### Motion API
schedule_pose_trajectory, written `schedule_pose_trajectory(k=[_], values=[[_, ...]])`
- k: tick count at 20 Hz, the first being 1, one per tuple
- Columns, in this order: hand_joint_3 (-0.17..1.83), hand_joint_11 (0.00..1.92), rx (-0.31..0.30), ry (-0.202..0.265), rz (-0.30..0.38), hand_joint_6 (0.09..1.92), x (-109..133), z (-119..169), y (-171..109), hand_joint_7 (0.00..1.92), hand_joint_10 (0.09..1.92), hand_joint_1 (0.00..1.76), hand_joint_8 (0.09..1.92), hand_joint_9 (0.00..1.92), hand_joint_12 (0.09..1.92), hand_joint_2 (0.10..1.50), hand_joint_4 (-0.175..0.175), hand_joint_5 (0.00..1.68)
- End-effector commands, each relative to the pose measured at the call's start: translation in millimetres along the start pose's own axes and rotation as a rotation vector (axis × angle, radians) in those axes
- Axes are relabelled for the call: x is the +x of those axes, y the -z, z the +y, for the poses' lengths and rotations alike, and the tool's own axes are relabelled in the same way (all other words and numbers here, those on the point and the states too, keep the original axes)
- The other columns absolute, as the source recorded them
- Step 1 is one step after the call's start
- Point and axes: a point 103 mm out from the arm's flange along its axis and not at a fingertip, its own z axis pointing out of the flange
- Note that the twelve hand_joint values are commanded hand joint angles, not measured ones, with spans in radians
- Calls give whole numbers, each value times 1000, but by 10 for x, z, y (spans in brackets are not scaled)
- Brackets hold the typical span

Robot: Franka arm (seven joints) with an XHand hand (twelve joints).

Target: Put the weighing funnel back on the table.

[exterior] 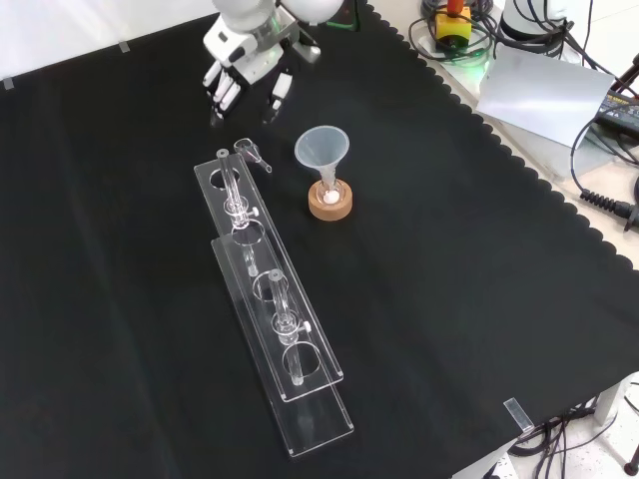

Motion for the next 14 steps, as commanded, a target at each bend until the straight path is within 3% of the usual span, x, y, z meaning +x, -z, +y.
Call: schedule_pose_trajectory(k=[1,8,14], values=[[-175,316,-53,-35,-15,130,-15,-400,341,419,87,800,670,815,1302,1046,-30,413],[-175,369,-87,-60,19,118,35,-798,671,446,87,793,654,844,1293,1048,-31,431],[-175,377,-106,-77,38,113,75,-1008,779,461,87,780,653,858,1291,1052,-32,434]])
